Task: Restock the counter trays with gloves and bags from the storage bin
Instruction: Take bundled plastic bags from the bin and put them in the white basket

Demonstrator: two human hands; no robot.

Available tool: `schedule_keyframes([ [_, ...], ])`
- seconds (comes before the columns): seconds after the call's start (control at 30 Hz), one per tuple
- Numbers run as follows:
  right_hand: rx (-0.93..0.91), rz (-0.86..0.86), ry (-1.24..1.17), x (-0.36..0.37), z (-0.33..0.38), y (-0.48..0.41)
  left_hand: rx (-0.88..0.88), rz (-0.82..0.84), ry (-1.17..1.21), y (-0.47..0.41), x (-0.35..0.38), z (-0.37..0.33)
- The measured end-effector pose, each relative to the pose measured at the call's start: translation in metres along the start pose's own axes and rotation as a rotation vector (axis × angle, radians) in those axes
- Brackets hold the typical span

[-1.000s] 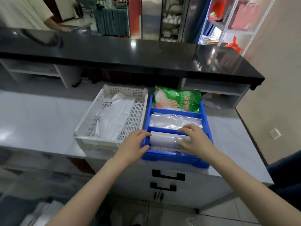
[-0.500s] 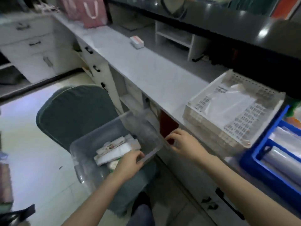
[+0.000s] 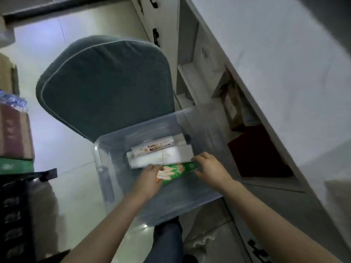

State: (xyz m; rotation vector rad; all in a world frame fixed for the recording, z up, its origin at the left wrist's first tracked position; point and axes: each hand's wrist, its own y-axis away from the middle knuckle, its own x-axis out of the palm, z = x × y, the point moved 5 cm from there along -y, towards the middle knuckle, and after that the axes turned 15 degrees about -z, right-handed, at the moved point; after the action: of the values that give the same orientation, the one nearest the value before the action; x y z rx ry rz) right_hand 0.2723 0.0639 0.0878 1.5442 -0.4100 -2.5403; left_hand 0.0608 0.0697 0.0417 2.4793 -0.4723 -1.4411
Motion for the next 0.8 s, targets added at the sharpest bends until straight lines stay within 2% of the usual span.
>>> schedule_keyframes([
  [0.2, 0.006, 0.117, 0.079, 0.074, -0.019, -0.087, 0.068, -0.112, -0.151, -0.101, 0.024, 0.021],
  [0.33, -0.001, 0.152, 0.106, 0.121, -0.040, -0.135, 0.120, -0.115, -0.267, -0.146, 0.052, 0.035],
  [0.57, -0.174, 0.142, 0.265, 0.172, -0.058, -0.177, 0.113, -0.166, -0.361, -0.159, 0.085, 0.055],
  [0.7, -0.229, 0.169, 0.292, 0.181, -0.060, -0.181, 0.087, -0.186, -0.287, -0.158, 0.082, 0.058],
  [0.8, -0.257, 0.172, 0.333, 0.180, -0.061, -0.181, 0.146, -0.147, -0.278, -0.148, 0.082, 0.059],
])
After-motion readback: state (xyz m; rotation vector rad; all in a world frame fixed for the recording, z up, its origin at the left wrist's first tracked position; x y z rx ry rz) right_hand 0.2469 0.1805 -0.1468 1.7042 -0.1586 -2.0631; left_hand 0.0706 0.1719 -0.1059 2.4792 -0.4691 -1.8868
